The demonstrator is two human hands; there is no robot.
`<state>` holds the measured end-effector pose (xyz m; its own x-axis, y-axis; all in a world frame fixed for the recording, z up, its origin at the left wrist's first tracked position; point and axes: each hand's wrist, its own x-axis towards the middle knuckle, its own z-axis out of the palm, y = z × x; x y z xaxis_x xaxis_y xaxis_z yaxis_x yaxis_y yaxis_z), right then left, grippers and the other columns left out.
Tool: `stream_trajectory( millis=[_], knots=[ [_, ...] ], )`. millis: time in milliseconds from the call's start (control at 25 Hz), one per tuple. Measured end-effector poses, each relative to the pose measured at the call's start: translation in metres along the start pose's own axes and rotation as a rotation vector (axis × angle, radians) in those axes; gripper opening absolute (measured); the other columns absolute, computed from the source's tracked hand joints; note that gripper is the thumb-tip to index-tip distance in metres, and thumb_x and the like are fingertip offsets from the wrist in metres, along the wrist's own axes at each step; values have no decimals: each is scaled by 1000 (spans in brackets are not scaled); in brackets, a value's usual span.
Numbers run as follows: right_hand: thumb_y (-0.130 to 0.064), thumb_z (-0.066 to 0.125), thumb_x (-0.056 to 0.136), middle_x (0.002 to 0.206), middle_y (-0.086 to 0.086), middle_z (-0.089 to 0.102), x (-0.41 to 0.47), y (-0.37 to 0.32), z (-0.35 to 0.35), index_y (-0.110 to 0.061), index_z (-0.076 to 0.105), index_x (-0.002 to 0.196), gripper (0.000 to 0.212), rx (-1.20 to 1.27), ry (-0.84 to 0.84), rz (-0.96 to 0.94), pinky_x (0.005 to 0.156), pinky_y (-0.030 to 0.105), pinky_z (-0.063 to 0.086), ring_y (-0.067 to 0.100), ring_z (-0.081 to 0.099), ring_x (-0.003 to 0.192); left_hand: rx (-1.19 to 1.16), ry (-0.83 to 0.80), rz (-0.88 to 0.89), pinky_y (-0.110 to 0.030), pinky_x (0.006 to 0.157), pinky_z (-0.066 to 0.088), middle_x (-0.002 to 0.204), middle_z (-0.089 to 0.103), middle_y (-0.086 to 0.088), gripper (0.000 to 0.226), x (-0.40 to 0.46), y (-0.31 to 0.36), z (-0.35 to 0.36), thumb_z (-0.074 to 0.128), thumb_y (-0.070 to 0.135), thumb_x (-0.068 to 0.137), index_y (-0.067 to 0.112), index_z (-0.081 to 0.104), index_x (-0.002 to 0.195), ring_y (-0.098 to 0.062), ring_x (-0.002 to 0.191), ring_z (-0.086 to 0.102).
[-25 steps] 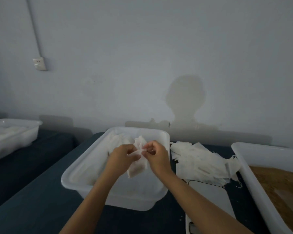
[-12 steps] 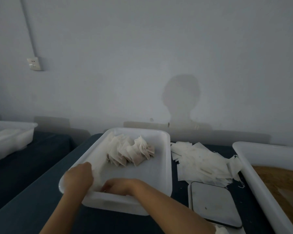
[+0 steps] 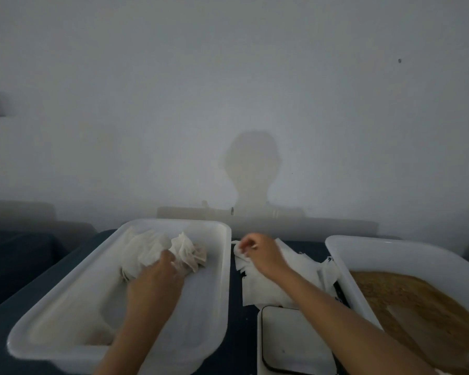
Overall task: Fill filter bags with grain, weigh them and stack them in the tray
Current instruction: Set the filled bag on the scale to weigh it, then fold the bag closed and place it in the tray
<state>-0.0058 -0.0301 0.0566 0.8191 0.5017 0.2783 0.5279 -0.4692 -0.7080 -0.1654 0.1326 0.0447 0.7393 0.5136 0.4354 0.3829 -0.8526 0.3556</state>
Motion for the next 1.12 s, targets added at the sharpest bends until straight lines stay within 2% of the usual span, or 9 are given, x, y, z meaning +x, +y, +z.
stream_trajectory(
  millis=[120,240,360,520,640,760,920,1000,1120],
  knots=[
    [-5,49,91,118,8,58,11,72,-38,-10,55,111,22,-319,185,227,88,35,47,25,54,108,-132,-22,105,-16,67,41,98,64,15,22,-7,34,26,47,35,96,28,45,117,-2,85,60],
    [-19,55,91,134,10,45,13,111,-47,-11,39,130,43,-585,-2,415,97,41,42,31,44,122,-199,-53,144,-15,80,46,106,62,15,27,-12,52,43,47,38,96,28,44,121,-1,93,59],
    [-28,54,92,140,7,44,11,128,-40,-12,34,139,54,-564,-86,449,102,42,39,28,45,126,-201,-36,142,-15,84,46,111,61,15,30,-11,54,48,48,40,95,28,41,123,-1,98,59],
    [-43,61,88,126,4,54,12,128,-39,-13,45,126,51,-544,-151,452,99,40,40,24,52,116,-172,-1,133,-16,87,46,116,59,16,35,-13,54,44,47,40,96,27,38,127,-2,105,58],
    [-20,47,96,121,7,60,10,126,-39,-9,57,114,23,-642,-24,366,88,32,41,23,57,110,-141,4,119,-17,86,46,118,59,15,32,-15,58,42,46,38,96,25,39,126,-5,106,58],
    [-10,40,98,111,10,64,7,123,-44,-4,61,102,23,-631,85,319,73,27,39,23,61,100,-173,23,121,-16,83,43,117,59,14,30,-15,64,40,47,35,96,24,42,123,-5,105,58],
    [-3,41,95,100,14,62,0,103,-67,-16,36,65,33,-579,117,264,65,27,33,27,58,90,-290,21,182,-19,79,43,110,60,13,23,-19,84,39,52,28,94,23,48,116,-6,100,56],
    [-2,41,93,88,17,58,-9,87,-78,-11,33,63,32,-471,177,227,61,31,29,27,53,81,-401,-40,249,-12,74,40,103,58,17,20,-24,100,40,54,25,93,26,50,112,0,92,53],
    [2,41,92,83,26,61,-30,62,-93,9,57,78,22,-256,302,123,66,43,42,38,58,81,-673,-229,296,-10,73,47,97,57,18,17,-33,130,43,57,22,93,32,49,104,5,84,56]
  ],
)
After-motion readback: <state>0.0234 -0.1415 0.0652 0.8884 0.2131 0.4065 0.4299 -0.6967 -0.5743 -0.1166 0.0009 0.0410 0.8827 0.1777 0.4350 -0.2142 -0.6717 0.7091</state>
